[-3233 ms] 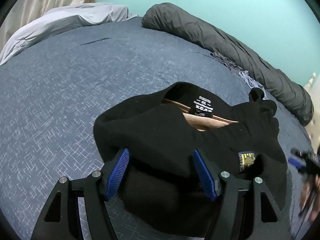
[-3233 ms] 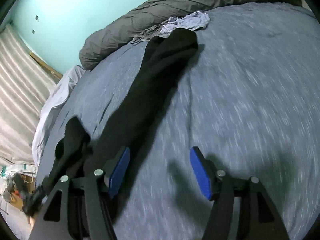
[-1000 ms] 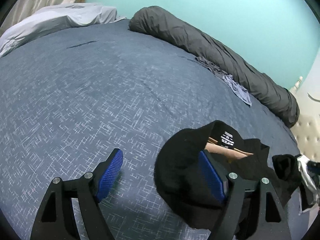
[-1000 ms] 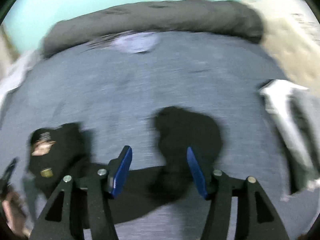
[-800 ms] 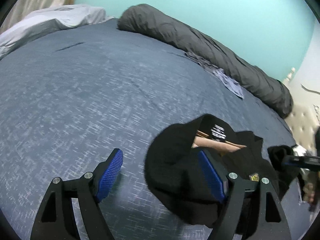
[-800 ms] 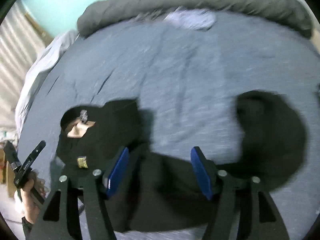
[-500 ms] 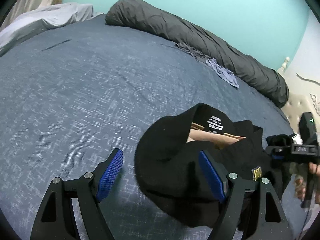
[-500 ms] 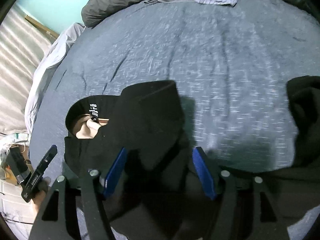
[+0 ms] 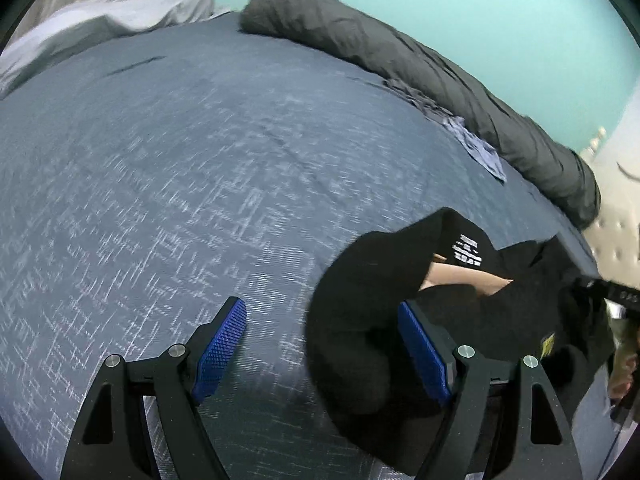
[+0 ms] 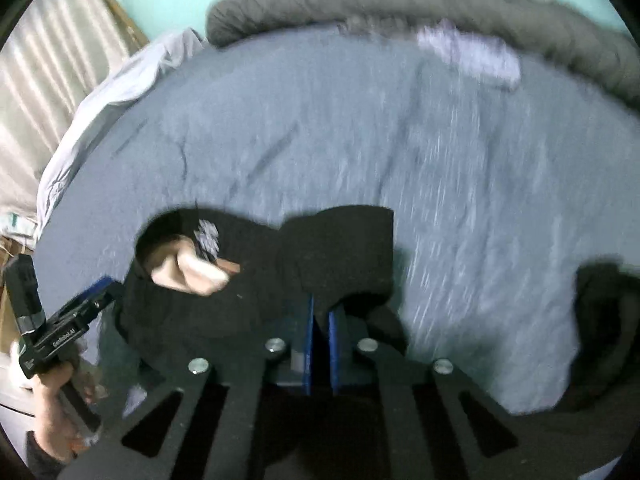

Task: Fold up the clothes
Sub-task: 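Lift the sweater hem with the left gripper while the right gripper grasps the sleeve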

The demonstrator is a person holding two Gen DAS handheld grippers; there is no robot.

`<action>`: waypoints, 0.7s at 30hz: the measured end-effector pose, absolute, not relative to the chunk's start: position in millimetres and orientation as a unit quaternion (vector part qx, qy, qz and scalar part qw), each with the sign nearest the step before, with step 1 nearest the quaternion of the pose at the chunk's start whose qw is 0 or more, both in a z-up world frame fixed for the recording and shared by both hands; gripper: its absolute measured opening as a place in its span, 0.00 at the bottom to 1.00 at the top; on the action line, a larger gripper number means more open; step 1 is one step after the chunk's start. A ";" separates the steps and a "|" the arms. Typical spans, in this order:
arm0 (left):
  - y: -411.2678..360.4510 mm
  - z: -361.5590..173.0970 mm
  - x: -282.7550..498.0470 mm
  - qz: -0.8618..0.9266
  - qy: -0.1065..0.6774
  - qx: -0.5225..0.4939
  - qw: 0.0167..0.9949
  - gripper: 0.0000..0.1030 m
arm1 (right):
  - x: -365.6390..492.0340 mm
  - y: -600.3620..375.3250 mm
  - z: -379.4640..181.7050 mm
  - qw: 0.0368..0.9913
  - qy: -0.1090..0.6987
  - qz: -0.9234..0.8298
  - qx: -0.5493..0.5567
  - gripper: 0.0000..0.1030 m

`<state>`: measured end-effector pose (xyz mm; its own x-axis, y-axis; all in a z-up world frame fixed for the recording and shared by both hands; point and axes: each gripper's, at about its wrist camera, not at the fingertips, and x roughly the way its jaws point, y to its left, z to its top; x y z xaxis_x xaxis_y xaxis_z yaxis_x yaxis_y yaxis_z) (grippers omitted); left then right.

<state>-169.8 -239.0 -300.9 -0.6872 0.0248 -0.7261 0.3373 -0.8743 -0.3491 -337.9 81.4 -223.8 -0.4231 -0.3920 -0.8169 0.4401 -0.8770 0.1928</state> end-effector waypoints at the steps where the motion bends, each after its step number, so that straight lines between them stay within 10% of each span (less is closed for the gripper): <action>1: -240.5 -302.5 -169.9 -0.886 0.237 0.388 0.087 0.79 | -339.3 77.7 -213.1 0.247 0.041 -0.852 0.460 0.05; 21: -238.9 -301.7 -185.3 -0.890 0.250 0.376 0.065 0.79 | -409.6 -12.4 -153.5 0.236 0.247 -0.884 0.318 0.05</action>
